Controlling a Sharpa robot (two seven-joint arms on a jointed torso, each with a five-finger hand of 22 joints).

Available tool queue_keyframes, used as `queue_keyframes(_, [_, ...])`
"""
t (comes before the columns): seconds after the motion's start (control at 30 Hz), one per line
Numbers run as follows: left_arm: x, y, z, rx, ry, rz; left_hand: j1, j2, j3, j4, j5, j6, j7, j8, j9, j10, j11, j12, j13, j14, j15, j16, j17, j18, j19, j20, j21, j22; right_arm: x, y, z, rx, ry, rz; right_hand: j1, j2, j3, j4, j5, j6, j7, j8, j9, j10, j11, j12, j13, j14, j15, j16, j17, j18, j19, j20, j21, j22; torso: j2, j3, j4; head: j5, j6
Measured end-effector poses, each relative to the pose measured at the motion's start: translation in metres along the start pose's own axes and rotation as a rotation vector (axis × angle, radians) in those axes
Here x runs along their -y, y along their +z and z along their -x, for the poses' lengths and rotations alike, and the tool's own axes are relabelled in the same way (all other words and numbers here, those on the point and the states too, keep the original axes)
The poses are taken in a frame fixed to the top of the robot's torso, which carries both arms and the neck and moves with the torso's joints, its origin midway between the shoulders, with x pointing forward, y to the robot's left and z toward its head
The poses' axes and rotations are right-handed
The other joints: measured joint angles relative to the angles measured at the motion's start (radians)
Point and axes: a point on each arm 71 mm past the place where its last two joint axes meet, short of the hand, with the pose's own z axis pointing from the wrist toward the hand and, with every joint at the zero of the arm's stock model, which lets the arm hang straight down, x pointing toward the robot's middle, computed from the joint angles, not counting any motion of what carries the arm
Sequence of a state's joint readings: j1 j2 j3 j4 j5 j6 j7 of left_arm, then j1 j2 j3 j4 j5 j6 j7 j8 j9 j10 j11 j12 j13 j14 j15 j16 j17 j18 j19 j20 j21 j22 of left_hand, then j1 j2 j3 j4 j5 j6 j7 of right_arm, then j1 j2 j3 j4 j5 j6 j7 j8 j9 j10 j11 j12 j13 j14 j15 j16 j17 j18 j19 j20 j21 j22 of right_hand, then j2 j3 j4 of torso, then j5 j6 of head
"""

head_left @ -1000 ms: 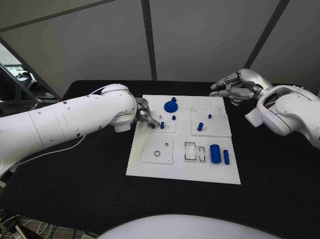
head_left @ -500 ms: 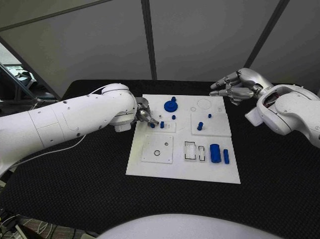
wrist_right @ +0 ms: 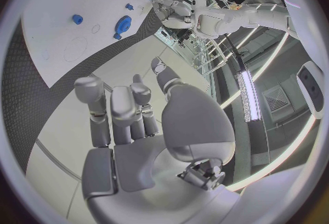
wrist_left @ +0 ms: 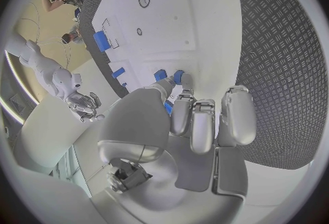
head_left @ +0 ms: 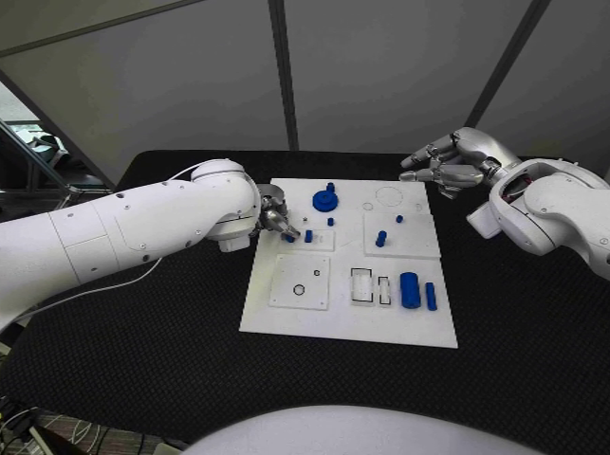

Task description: Assemble the parts on the task board

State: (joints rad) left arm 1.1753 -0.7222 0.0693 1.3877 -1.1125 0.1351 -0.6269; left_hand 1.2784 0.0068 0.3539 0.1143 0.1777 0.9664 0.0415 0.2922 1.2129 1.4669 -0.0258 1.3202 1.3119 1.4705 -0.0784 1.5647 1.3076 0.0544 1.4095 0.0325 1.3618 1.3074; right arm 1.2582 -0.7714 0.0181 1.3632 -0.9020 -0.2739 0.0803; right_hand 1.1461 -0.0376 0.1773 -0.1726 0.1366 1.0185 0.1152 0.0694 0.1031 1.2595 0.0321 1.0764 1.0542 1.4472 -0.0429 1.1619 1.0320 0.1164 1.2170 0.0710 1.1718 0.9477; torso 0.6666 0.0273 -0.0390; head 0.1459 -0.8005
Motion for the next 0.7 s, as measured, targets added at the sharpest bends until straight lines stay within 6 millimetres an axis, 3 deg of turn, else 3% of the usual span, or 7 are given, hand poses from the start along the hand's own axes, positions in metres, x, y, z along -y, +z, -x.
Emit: queue_keyframes(0.7, [-0.0002,-0.0046,0.0060,0.004,-0.006,-0.019,0.002,0.003,-0.001,-0.002,0.012,-0.005,0.005,-0.002,-0.003,-0.003,0.004,-0.019,-0.001,-0.001,0.002,0.000,0.000,0.000,0.000,0.000,-0.008,0.000,0.0004,0.0007,0.0000,0.001,0.000,-0.001,0.000,0.000,0.000,0.000,0.000,0.000,0.000,0.000,0.000,0.000,0.000,0.000,0.000,0.000,0.000,0.000,0.001,0.000,0.000,0.000,0.000,0.001,0.000,0.0006,0.0000,0.004,0.000])
